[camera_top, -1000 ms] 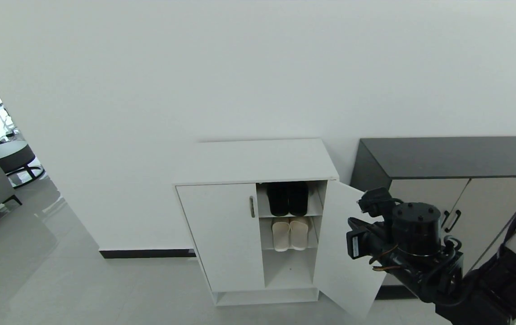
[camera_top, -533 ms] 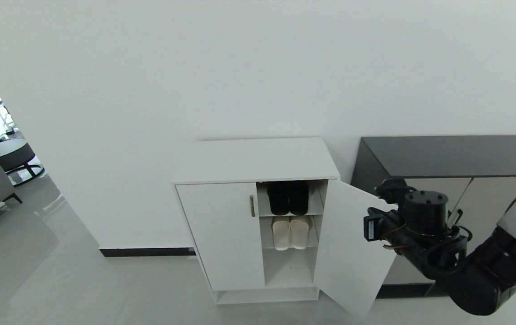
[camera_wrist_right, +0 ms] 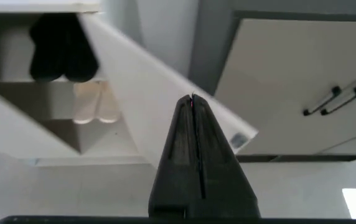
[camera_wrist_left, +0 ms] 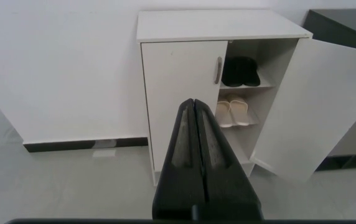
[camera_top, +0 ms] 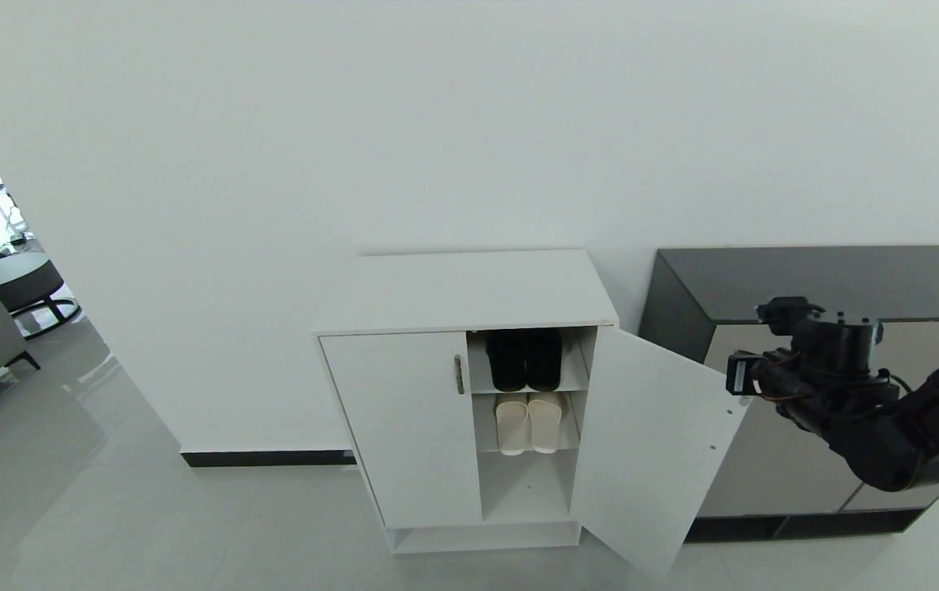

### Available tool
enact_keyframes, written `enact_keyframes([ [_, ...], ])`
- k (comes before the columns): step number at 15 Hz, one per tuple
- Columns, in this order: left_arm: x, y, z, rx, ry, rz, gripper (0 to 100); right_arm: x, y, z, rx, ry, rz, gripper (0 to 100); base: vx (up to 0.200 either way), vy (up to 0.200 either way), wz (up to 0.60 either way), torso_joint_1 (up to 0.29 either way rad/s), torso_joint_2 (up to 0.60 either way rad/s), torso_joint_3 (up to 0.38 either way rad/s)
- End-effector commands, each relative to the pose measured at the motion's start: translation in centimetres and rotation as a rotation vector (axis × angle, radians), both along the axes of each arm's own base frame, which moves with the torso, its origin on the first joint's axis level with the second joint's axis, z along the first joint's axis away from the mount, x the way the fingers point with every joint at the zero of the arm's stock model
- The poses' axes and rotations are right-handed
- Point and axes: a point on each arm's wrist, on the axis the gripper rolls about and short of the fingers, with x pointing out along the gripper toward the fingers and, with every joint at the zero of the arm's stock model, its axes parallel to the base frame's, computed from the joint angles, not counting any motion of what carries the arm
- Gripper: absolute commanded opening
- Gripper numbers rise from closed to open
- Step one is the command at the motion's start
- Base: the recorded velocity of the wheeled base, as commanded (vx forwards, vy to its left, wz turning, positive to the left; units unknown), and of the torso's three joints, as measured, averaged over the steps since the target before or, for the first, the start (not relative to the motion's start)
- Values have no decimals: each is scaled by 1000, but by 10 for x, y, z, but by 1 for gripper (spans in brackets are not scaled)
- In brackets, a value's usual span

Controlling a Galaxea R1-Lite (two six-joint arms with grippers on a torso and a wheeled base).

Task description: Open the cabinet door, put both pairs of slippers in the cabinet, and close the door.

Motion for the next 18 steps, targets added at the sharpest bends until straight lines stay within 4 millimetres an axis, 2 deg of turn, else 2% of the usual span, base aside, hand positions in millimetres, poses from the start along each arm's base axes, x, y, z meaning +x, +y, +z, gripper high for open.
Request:
enact_keyframes([
  [1, 0, 0, 0, 0, 1, 1, 0, 15, -17, -8, 5, 11, -37, 0, 0, 0, 0, 0, 0, 0],
  [3, 0, 0, 0, 0, 1, 1, 0, 29, -25, -23, 2, 35, -60, 0, 0, 0, 0, 0, 0, 0],
  [7, 0, 0, 0, -1, 1, 1, 0, 47, -38, -38, 9, 47, -96, 0, 0, 0, 0, 0, 0, 0],
  [12, 0, 0, 0, -1, 1, 1, 0, 55, -51, -56, 8, 72, -125, 0, 0, 0, 0, 0, 0, 0],
  [18, 0, 0, 0, -1, 1, 1, 0, 55, -43, -65, 8, 95, -107, 0, 0, 0, 0, 0, 0, 0],
])
